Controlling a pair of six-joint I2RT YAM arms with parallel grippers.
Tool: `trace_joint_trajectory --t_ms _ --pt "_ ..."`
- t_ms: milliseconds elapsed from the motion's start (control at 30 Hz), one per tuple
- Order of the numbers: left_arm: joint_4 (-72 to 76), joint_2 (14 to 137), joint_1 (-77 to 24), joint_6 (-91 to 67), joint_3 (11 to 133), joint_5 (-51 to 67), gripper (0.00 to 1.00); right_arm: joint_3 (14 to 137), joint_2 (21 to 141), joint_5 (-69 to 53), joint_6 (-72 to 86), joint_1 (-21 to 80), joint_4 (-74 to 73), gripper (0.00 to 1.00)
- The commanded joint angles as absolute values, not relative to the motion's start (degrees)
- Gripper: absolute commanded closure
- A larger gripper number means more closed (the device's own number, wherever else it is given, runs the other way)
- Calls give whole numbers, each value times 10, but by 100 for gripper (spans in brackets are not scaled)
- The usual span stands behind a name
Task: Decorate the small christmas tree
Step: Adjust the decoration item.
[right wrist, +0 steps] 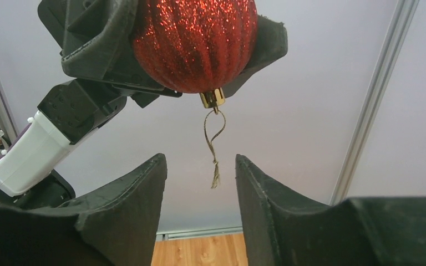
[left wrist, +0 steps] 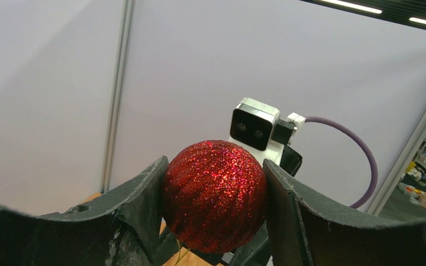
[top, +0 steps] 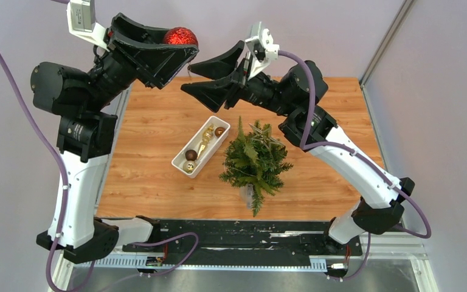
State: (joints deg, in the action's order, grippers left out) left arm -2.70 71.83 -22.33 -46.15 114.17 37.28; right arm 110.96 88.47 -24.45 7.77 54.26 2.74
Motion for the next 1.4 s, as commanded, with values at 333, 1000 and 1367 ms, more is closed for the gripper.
trace_joint_trajectory --t_ms 333,1000,1367 --pt "-3 709 -241 -469 1136 379 100 1118 883 -246 84 545 69 86" --pt "-3 670 -233 -392 1071 382 21 1162 839 -160 -75 545 -127 100" --pt "-11 624 -180 -312 1027 430 0 1219 847 -111 -194 551 -209 100"
